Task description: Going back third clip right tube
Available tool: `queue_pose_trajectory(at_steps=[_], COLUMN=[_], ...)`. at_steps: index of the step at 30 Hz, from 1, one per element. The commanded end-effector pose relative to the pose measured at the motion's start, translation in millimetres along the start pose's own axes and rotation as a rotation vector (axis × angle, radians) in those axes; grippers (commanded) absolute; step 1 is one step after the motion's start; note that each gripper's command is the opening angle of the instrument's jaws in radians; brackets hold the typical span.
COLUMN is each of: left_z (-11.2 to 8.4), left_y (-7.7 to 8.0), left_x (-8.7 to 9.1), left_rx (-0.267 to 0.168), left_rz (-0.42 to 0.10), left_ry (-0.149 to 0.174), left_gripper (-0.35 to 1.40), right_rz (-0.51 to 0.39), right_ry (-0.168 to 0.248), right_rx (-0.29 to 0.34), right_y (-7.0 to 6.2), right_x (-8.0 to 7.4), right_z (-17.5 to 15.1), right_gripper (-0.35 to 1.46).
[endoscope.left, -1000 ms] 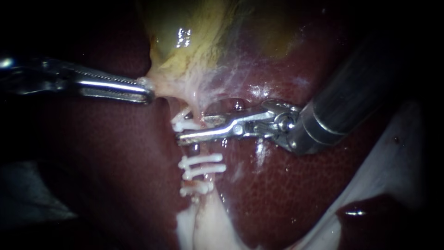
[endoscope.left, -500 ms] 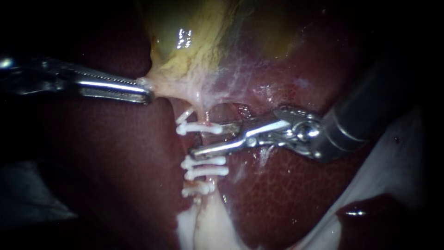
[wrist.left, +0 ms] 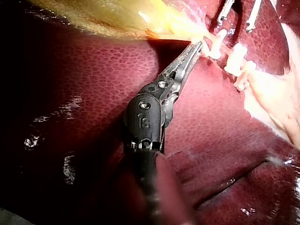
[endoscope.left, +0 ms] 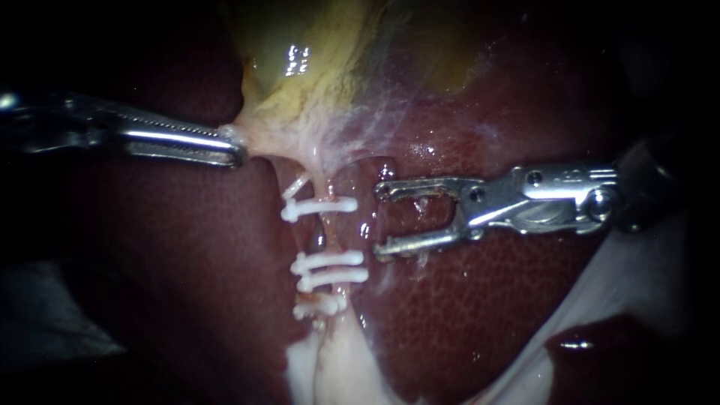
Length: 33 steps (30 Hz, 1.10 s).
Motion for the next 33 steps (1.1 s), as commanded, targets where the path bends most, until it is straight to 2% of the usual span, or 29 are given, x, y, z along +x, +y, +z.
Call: queue_pose_trajectory(at_steps=[1,5,13,19,27,33], left_z=[0.0,0.0,0.3,1.7,4.5,5.4], left_y=[0.0,0.0,-0.1,-0.9,-2.6,-2.8], left_x=[0.0,0.0,-0.1,-1.1,-2.5,-3.0], left_rx=[0.001,0.001,0.003,0.009,0.024,0.021], left_rz=[0.0,0.0,0.0,0.006,0.008,0.005], left_ry=[0.0,0.0,0.0,0.001,-0.001,-0.007], left_gripper=[-0.35,-0.35,-0.35,-0.35,-0.35,-0.35], right_rz=[-0.026,-0.086,-0.115,-0.117,-0.117,-0.117], right_ry=[-0.009,-0.016,-0.015,-0.014,-0.015,-0.014], right_rx=[0.0,-0.009,0.0,0.004,0.005,0.005], right_y=[-0.5,-1.4,-1.5,-1.8,-1.9,-2.0], right_x=[0.2,0.9,1.2,1.0,1.0,1.0], right_z=[-0.7,-2.8,-5.6,-6.2,-6.4,-6.6], right_gripper=[0.5,0.5,0.5,0.5,0.5,0.5])
